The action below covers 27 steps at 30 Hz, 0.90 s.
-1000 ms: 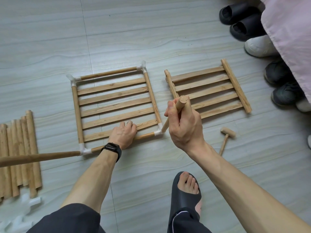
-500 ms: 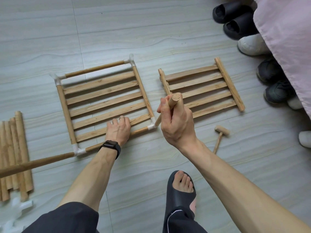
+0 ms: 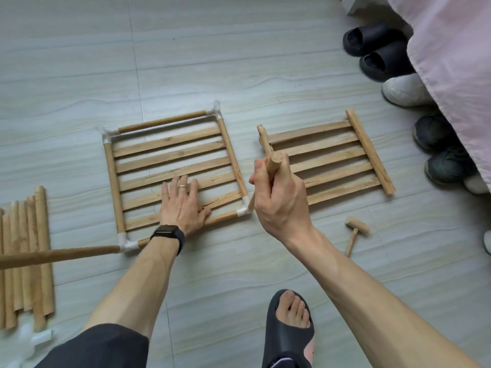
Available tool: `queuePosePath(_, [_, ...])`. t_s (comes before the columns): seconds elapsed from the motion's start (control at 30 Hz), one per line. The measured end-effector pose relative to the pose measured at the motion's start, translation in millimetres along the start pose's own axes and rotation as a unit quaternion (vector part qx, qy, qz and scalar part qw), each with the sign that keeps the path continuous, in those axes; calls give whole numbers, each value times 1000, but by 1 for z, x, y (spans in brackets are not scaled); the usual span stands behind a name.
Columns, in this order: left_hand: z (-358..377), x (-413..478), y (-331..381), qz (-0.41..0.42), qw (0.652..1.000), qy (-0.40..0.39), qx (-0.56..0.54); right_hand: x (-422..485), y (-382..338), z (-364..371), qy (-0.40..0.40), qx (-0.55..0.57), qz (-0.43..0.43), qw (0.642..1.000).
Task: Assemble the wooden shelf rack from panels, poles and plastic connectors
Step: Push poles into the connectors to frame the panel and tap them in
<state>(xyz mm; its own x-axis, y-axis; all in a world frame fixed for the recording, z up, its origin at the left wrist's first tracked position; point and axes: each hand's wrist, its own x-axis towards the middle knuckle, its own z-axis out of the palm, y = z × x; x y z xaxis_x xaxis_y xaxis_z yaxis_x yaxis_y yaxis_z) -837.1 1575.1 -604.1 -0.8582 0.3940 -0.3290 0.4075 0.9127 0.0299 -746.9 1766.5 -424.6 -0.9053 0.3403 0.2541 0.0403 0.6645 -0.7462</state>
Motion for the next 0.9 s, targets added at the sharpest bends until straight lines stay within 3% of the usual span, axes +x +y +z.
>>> queuePosePath(0.07, [-1,14,-11,11,999,-44,3,0,2,2,1,-2,-7,1000])
queuePosePath(0.3, [-1,19,-6,60,998,-27,15,5,4,10,21,-16,-10,1000])
queuePosePath(0.47, [6,15,-16,20,992,54,-115,1,3,12,22,-15,-3,1000])
queuePosePath(0.6, [11,10,-19,79,992,48,-87,7,1,13,15,-17,10,1000])
queuePosePath(0.9, [13,-9,-5,81,994,48,-59,5,-3,13,17,-12,20,1000])
